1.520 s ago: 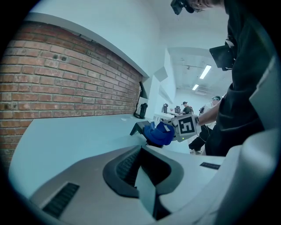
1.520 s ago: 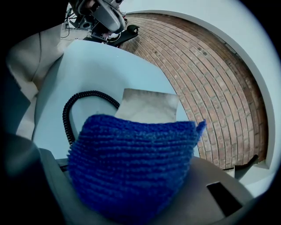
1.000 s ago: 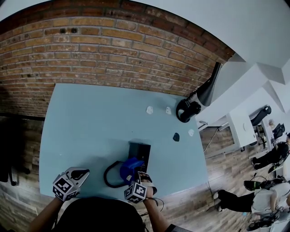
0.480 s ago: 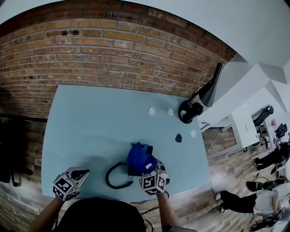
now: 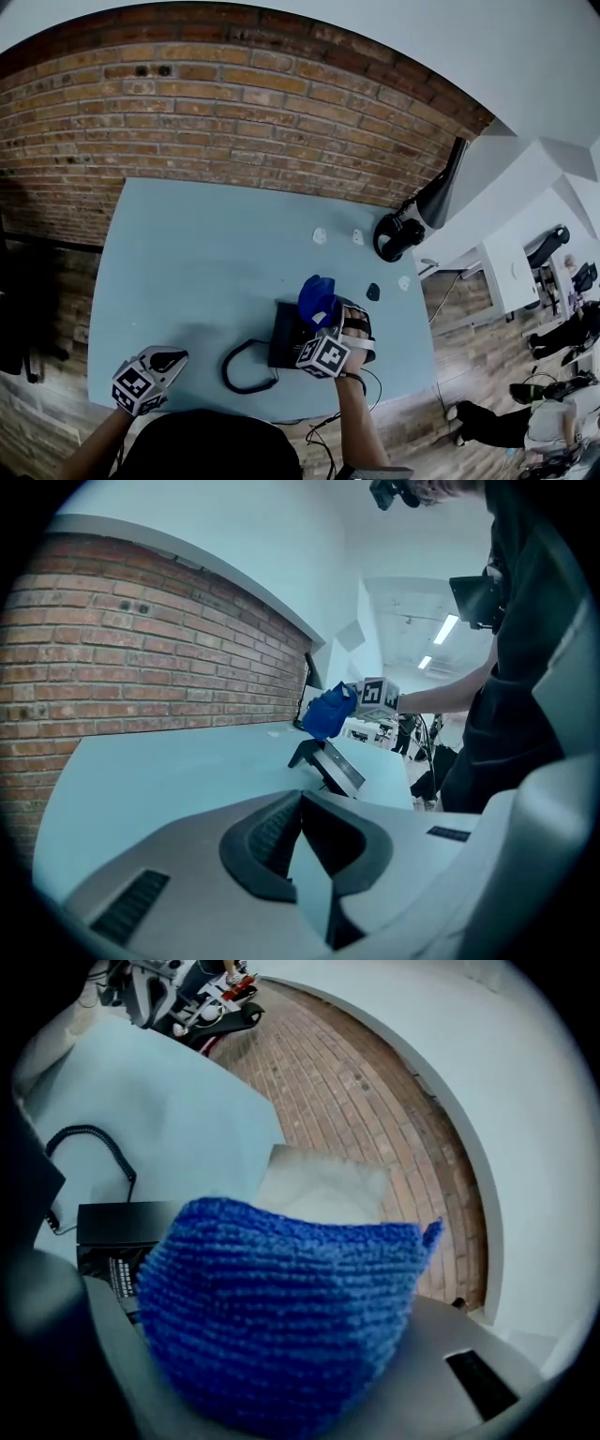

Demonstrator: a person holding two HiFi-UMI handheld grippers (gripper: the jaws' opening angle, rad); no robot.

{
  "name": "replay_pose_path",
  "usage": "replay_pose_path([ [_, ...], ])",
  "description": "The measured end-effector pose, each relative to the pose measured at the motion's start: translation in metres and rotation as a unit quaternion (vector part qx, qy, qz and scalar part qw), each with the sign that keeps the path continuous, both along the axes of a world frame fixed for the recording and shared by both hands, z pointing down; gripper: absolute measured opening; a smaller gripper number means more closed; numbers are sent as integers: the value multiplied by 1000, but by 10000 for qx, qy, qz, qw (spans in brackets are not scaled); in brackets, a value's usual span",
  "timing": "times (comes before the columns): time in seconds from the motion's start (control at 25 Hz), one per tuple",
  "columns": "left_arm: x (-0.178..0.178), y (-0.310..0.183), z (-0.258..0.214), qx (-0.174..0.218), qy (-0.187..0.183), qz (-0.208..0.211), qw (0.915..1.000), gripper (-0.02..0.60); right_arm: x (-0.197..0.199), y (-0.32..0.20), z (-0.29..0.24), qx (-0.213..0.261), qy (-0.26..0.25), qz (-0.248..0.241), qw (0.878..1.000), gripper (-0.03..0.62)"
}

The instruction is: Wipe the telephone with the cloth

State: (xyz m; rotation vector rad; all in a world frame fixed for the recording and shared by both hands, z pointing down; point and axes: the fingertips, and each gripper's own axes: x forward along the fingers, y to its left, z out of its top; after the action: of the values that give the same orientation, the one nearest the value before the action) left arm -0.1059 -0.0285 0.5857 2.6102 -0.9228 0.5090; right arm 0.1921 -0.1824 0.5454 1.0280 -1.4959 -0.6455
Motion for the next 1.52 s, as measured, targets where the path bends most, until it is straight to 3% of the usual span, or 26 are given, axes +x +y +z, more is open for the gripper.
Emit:
replay_pose_path([
  [0.12,2,3,3,-53,-20,15,10000,21,-23,15,62,-957,257,-401,9943,133],
  [0.2,2,4,3,-75,-25,24,10000,21,-32,23,89,-1272,163,-365,9911,103],
  [0.32,-1,3,4,-107,-29,10,9999,21,-35,23,93,-1363,-273,-36,9903,96],
  [0.6,9,7,8,-159,-3,130,9998,21,-37,28,94,-1518,-719,-5,9858,92],
  [1.52,10,11,12,-202,92,136,9997,21,-42,47,97,-1414,-1171,45,9830,92],
])
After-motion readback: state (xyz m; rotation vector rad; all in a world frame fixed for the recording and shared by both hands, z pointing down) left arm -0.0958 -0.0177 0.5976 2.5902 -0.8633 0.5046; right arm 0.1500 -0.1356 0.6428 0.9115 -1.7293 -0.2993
